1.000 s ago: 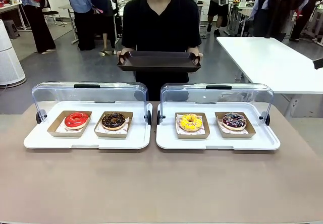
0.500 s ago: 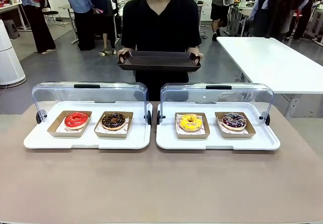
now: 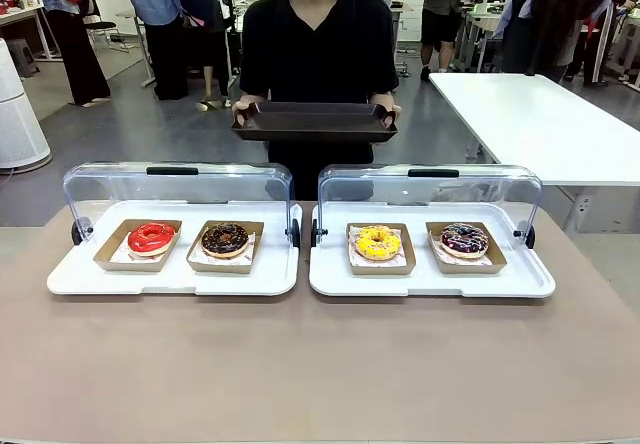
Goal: Provide the desired donut to the person.
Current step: Pick up and lift the Paper togo box containing the Donut pointed at by the person.
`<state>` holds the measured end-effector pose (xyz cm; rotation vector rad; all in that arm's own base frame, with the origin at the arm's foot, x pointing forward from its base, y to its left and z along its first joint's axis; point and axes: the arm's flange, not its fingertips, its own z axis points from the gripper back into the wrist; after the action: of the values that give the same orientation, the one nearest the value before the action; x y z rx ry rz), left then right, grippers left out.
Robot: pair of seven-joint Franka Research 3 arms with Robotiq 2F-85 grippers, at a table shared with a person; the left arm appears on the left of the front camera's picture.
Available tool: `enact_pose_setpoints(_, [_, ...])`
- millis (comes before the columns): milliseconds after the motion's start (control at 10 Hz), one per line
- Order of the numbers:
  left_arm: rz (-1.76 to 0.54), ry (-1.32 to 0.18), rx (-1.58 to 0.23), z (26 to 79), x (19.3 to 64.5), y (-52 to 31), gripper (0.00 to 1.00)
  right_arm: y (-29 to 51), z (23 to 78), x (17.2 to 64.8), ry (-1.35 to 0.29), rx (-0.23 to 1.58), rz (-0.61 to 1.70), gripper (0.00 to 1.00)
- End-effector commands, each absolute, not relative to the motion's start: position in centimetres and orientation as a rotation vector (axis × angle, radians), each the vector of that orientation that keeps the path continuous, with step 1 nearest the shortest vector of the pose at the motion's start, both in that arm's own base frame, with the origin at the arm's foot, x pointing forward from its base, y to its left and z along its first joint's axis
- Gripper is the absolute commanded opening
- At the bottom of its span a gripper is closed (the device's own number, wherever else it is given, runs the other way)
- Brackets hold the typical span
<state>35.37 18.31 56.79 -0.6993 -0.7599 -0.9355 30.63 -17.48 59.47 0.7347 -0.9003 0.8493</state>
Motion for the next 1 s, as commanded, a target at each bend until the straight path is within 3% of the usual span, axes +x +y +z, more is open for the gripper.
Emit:
enact_pose_setpoints(0, [-0.930, -0.769, -0.708, 56.7, 35.4, 18.4, 1.00, -15.4, 58.7, 30.8, -0.888, 0.665, 0.857, 1.00])
enact_pose_setpoints(100, [-0.930, -0.769, -0.708, 56.7, 35.4, 18.4, 1.00, -17.5, 59.5, 30.6, -0.900, 0.735, 0.849, 1.00])
enact_pose_setpoints(900, [-0.930, -0.769, -0.708, 56.7, 35.4, 18.4, 1.00, -17.5, 59.5, 30.6, -0.900, 0.735, 0.849, 1.00])
